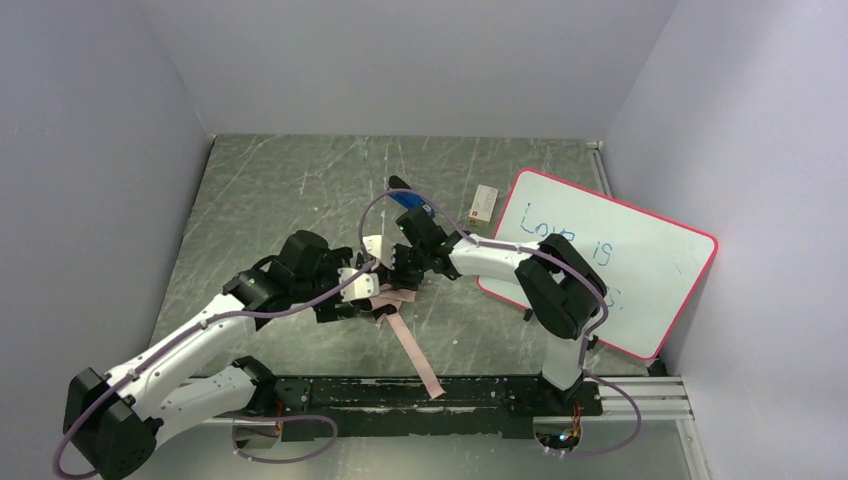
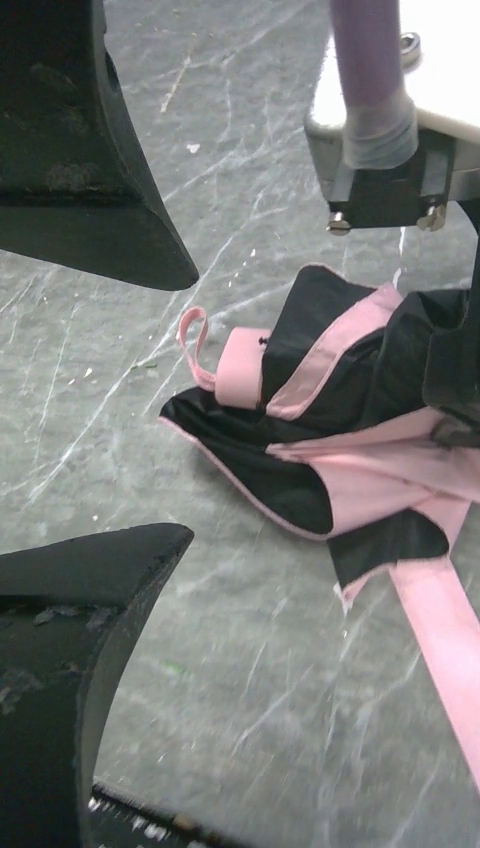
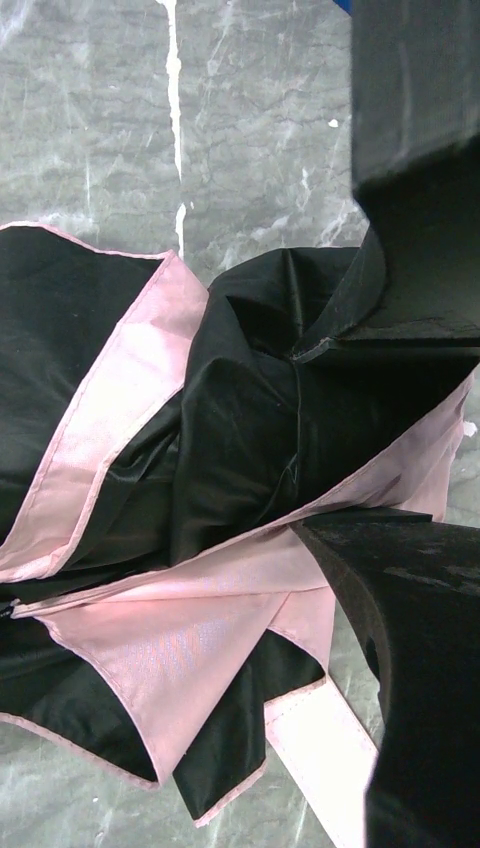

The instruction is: Put away the umbrella

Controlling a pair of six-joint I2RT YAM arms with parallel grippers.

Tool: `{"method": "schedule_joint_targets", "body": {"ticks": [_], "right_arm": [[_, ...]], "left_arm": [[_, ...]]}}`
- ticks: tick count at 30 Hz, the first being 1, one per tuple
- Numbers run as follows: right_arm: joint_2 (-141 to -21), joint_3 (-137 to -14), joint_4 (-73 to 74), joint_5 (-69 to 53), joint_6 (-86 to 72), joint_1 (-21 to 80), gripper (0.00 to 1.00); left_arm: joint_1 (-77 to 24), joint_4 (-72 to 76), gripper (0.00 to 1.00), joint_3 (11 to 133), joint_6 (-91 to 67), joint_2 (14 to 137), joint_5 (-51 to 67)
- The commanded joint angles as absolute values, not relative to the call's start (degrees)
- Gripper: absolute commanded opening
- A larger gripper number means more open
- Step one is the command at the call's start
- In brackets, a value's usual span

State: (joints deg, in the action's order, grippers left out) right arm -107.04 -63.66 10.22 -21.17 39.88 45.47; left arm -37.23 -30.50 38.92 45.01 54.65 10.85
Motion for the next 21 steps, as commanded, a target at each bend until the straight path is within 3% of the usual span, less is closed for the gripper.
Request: {"method": "schedule_joint_targets", "body": {"ticks": [1, 5, 11, 16, 21], "right_arm": [[-113.48, -58.25, 14.31, -7.24, 41.74, 44.34, 0.04], [-113.66, -58.18, 14.79, -6.52, 41.88, 44.36, 0.04], [-112.66, -56.18, 12.19, -4.92, 42.24, 45.08, 0.04], [-111.4, -52.82, 7.18, -0.24, 44.33, 46.4, 0.04], [-107.58, -47.99, 0.76, 3.71, 45.39, 47.94, 0.04]], "left_arm": [[-35.77, -40.81, 0.89, 43.94, 49.1, 51.16, 18.64], [-34.3, -42.32, 0.89, 48.96, 47.7, 49.28, 12.34], [-28.83, -25.63, 0.9, 45.9, 40.27, 47.97, -6.97], [-18.57, -18.7, 0.87, 46.51, 35.71, 53.45, -2.14], [-6.53, -18.11, 0.85, 50.57, 33.08, 63.74, 12.36]]}}
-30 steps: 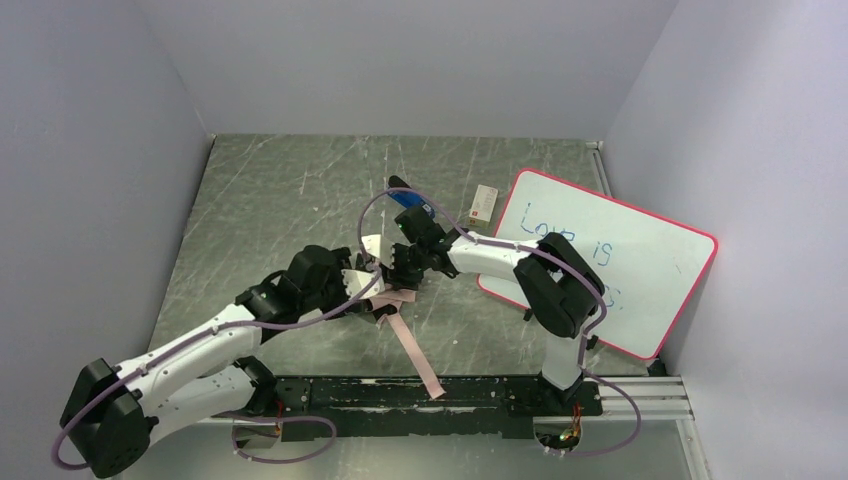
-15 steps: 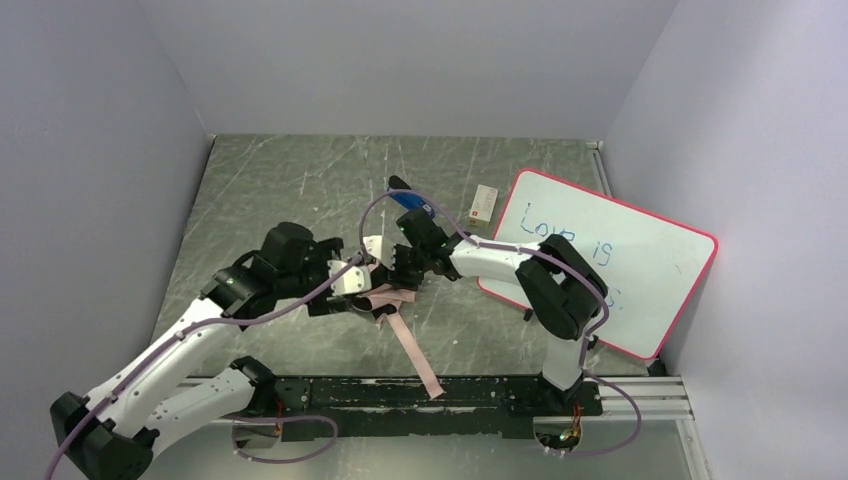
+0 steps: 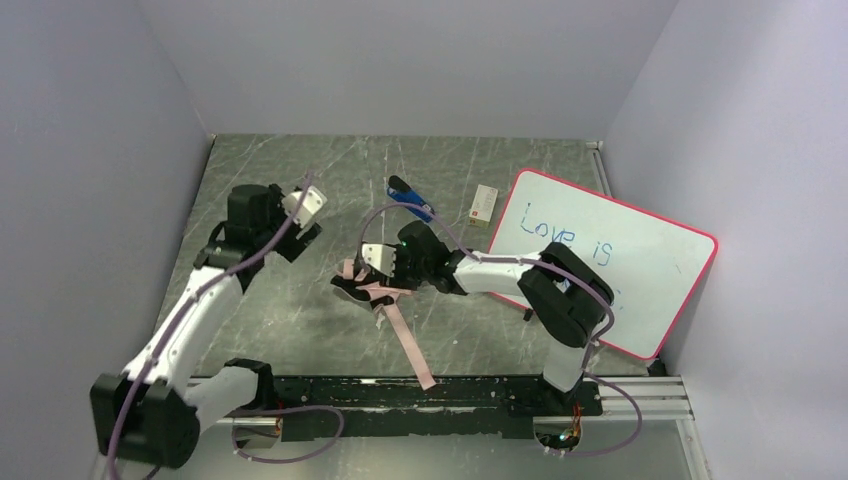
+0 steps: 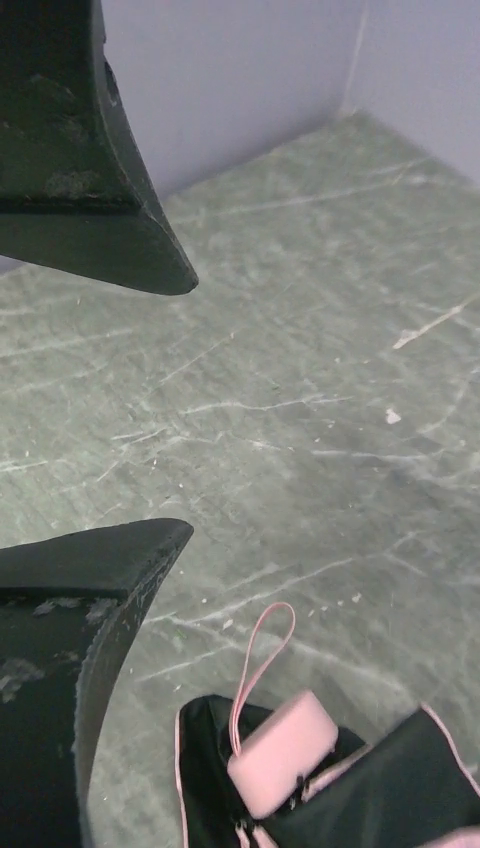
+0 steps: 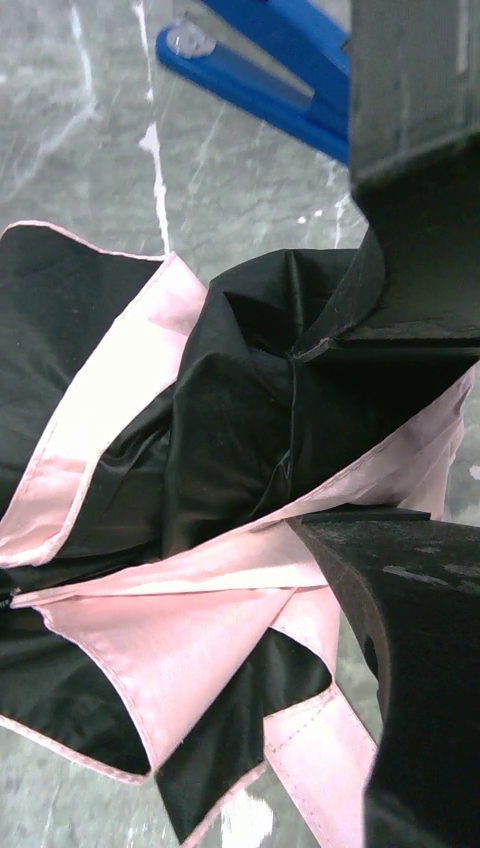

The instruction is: Put away the umbrella

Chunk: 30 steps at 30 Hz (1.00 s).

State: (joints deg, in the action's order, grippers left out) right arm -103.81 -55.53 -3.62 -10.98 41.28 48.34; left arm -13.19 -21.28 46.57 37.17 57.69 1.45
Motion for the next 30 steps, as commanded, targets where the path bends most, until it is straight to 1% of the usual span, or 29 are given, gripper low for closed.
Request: {"method": "schedule_joint_targets", "body": {"ticks": [1, 4, 7, 14, 17, 20, 24, 30], "right_arm": [[-106.75, -47.05, -0.56, 4.5, 45.6, 48.43, 0.04], [-104.61, -43.25, -5.43, 8.18, 46.87, 50.51, 0.04], [-103.07, -39.66, -10.37, 11.3, 48.11, 53.16, 0.04], [-103.17, -34.79, -19.1, 17.47, 50.14, 58.19, 0.04], [-103.26, -33.08, -23.26, 19.85, 51.71, 59.55, 0.05], [-103.69, -31.93, -25.99, 21.76, 52.84, 60.8, 0.05], [-104.5, -30.68, -29.06, 23.31, 53.81, 62.9, 0.05], [-106.0, -29.39, -33.25, 26.06, 55.41, 66.51, 0.06]], "left_arm": [[-5.67, -19.5, 0.85, 52.08, 33.61, 66.06, 15.75], [-5.36, -24.93, 0.85, 55.83, 36.39, 71.12, 25.17], [-5.36, -26.86, 0.86, 57.68, 37.7, 73.96, 33.46], [-5.58, -30.25, 0.87, 60.09, 39.91, 78.84, 43.01], [-7.64, -31.2, 0.88, 60.87, 40.36, 81.0, 42.78], [-12.28, -33.0, 0.88, 62.64, 41.35, 83.3, 40.9], [-18.22, -34.12, 0.91, 64.5, 42.58, 86.66, 39.77], [-21.81, -35.46, 0.94, 68.0, 43.84, 93.37, 39.72]]}}
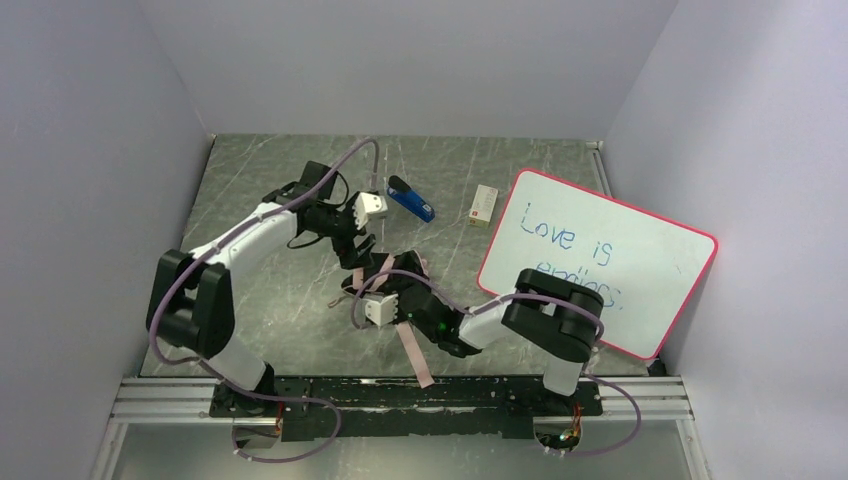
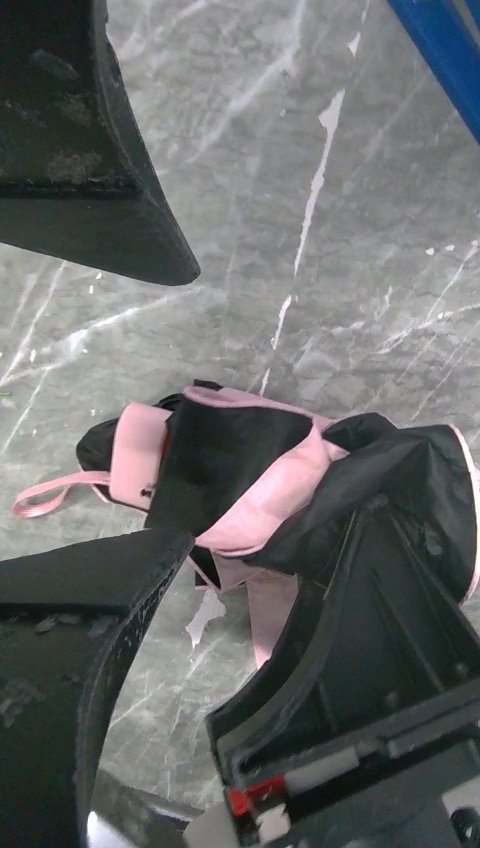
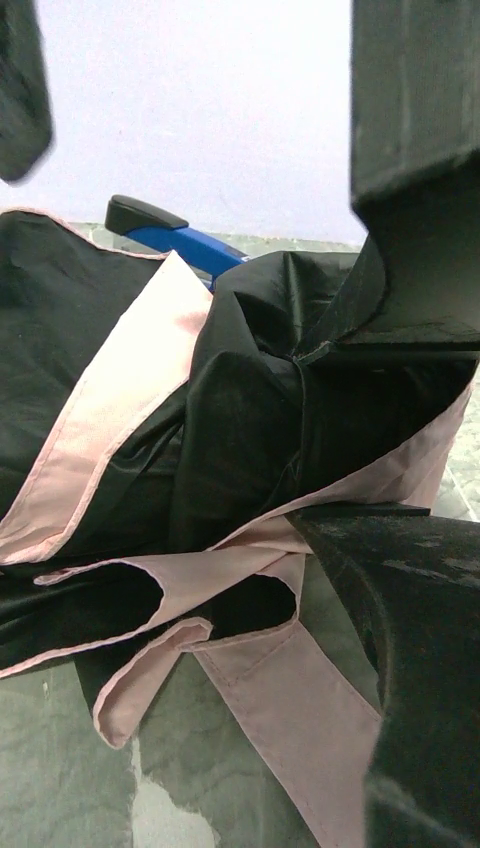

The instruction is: Put away the umbrella

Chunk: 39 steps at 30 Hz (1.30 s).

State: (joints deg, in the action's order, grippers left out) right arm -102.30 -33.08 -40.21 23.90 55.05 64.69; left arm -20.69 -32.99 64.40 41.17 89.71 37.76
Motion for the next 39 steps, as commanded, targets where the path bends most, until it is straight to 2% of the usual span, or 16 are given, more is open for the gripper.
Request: {"method": "schedule_joint_targets", "body": {"ticks": [1, 12, 27, 30, 32, 35, 39], "right_arm": [[-106.34, -28.91, -35.14, 27.07, 55.93, 67.1, 0.06], [-108.05, -29.18, -37.46, 28.65, 56.58, 69.25, 0.06], [-107.83, -28.46, -37.8, 28.79, 55.91, 69.65, 0.06], [-108.01, -28.56, -37.96, 28.99, 55.73, 69.83, 0.06], [-108.02, -28.56, -38.2, 29.14, 55.72, 69.94, 0.06], [-108.08, -28.44, -38.42, 29.09, 55.76, 70.03, 0.06], [-108.28, -28.22, -38.75, 29.0, 55.83, 70.02, 0.06]], "left_arm": [[-22.26, -36.28, 0.95, 68.84, 44.38, 94.61, 39.5], [-25.97, -45.63, 0.97, 72.89, 51.29, 103.56, 41.45], [-30.95, -42.31, 0.96, 72.25, 50.24, 110.63, 37.74], [-31.11, -40.81, 0.83, 70.81, 49.77, 111.37, 36.42], [-31.11, -40.47, 0.68, 70.04, 49.82, 111.68, 35.71], [-31.11, -39.77, 0.51, 68.74, 49.23, 111.64, 33.73], [-31.08, -39.97, 0.4, 67.05, 49.84, 111.28, 31.02]]}}
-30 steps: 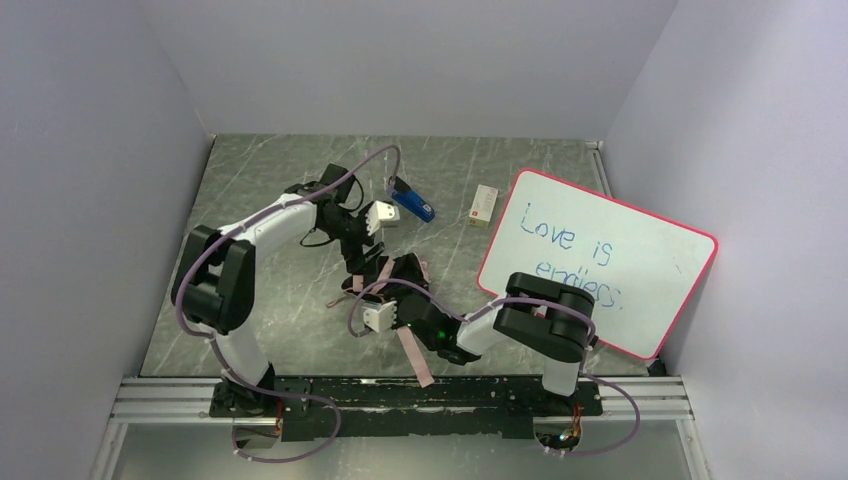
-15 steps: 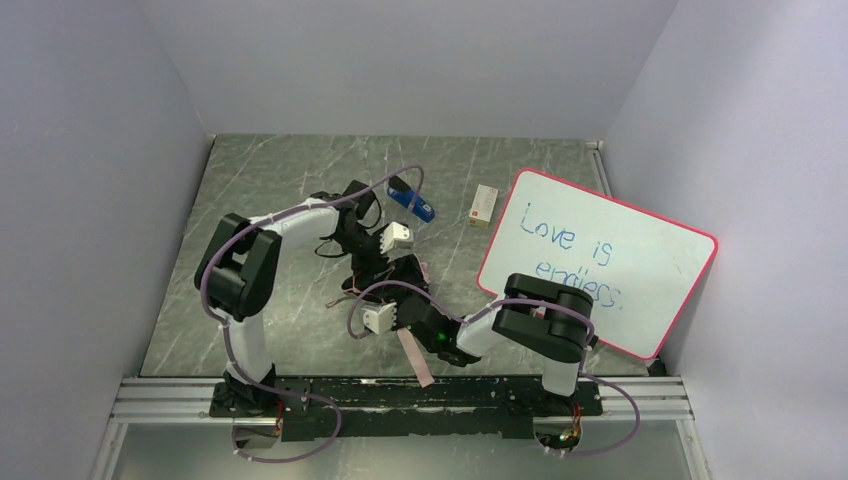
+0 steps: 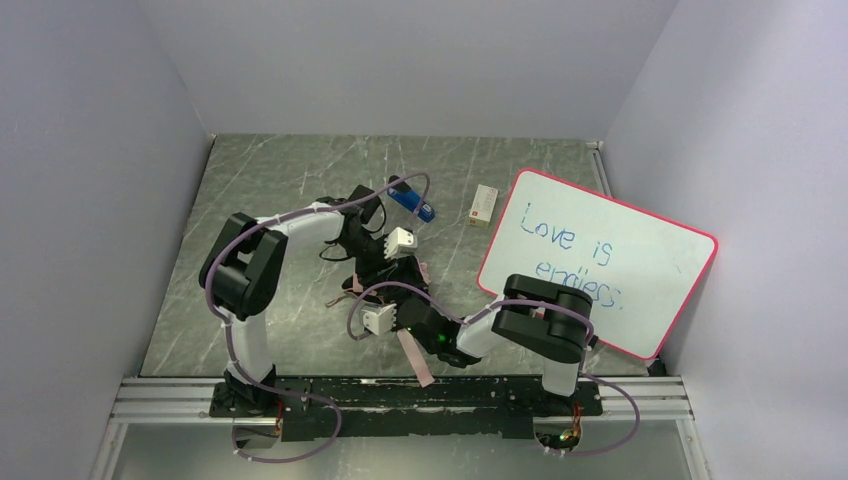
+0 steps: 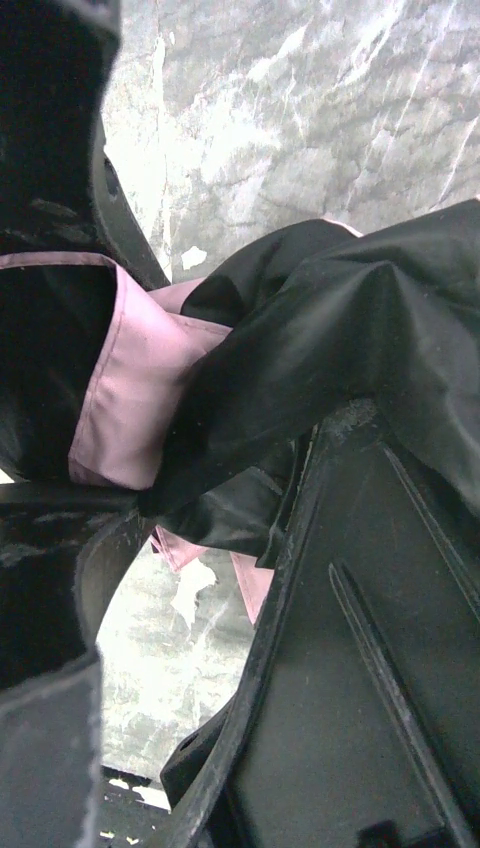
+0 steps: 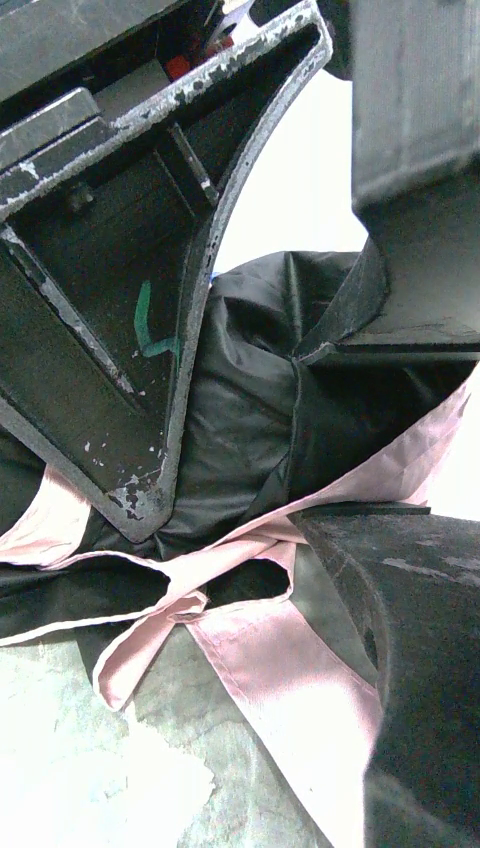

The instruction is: Put away the umbrella

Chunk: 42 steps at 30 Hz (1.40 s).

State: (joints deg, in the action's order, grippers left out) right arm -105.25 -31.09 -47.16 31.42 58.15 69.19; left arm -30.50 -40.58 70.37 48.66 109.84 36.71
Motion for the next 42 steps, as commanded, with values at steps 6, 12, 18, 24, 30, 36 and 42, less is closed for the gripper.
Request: {"method": "schedule_joint_targets", "body": {"ticks": [6, 12, 18, 24, 30, 36, 42], "right_arm": [[-108.46, -27.77, -39.11, 29.09, 55.6, 69.97, 0.06], [-108.51, -27.77, -39.01, 29.09, 55.55, 70.0, 0.06], [-108.24, -27.7, -39.08, 29.15, 55.71, 70.03, 0.06], [-108.1, -27.42, -39.27, 29.27, 55.81, 70.04, 0.06], [-107.93, -27.6, -39.46, 29.26, 55.81, 70.03, 0.06], [-107.08, -27.89, -40.16, 29.0, 55.69, 70.37, 0.09], [-98.4, -27.22, -41.46, 29.26, 51.94, 71.51, 0.5]], "left_arm": [[-31.03, -40.38, 0.7, 65.02, 50.54, 109.73, 28.3], [-30.69, -40.27, 0.87, 65.11, 50.59, 108.51, 27.35], [-30.59, -42.16, 0.72, 66.19, 51.91, 110.44, 26.29], [-30.49, -42.36, 0.58, 65.27, 52.73, 110.1, 24.74], [-30.5, -41.59, 0.19, 64.56, 52.09, 110.73, 24.69], [-30.51, -41.25, 0.05, 64.27, 50.75, 110.68, 21.81], [-30.59, -38.46, 0.05, 62.32, 49.78, 109.3, 20.16]]}}
